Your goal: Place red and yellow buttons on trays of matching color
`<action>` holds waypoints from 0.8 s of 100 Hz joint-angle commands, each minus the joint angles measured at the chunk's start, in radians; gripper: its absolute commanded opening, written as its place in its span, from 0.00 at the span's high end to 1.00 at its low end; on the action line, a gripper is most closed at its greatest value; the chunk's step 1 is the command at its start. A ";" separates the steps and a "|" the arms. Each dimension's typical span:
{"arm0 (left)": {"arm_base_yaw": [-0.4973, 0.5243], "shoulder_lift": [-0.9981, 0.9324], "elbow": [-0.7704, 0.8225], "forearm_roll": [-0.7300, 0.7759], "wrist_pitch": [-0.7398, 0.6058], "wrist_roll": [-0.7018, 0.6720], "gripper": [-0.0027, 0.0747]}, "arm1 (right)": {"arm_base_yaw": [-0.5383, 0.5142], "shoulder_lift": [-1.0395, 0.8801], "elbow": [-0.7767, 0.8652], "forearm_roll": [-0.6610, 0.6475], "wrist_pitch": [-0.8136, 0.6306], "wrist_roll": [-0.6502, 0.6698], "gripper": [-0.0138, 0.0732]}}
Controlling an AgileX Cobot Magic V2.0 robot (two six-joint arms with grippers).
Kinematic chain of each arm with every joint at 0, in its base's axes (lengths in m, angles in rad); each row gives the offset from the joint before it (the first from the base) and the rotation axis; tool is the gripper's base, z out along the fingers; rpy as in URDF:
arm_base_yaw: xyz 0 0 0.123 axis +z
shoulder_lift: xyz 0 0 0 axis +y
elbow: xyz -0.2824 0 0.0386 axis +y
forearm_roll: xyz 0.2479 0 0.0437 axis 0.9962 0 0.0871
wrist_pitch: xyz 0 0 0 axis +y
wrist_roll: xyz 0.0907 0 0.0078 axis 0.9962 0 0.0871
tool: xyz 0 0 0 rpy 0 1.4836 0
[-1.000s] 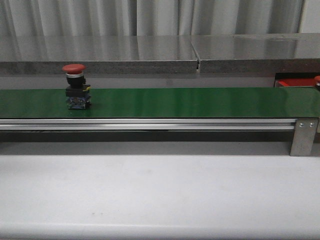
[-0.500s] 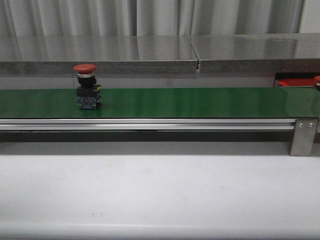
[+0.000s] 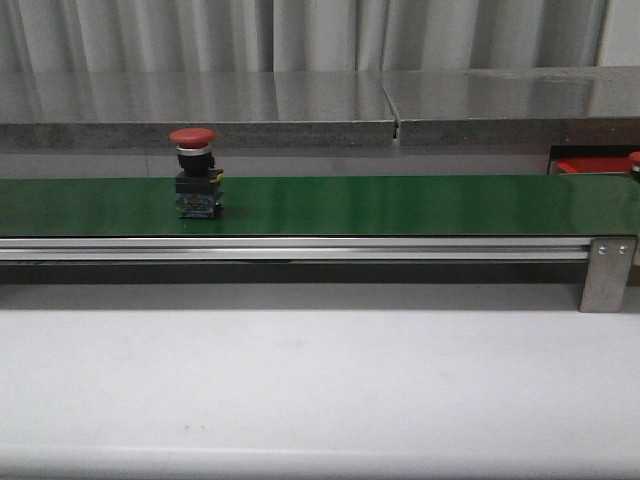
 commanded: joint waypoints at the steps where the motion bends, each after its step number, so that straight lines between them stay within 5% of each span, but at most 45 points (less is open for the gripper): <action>1: -0.008 -0.073 0.003 -0.022 -0.049 -0.006 0.99 | 0.000 0.000 -0.026 -0.011 -0.069 -0.009 0.98; 37: -0.008 -0.323 0.129 -0.022 -0.034 -0.006 0.99 | 0.000 0.000 -0.026 -0.011 -0.074 -0.009 0.98; 80: -0.008 -0.342 0.133 -0.022 -0.022 -0.006 0.99 | 0.002 0.056 -0.081 -0.011 -0.024 -0.009 0.98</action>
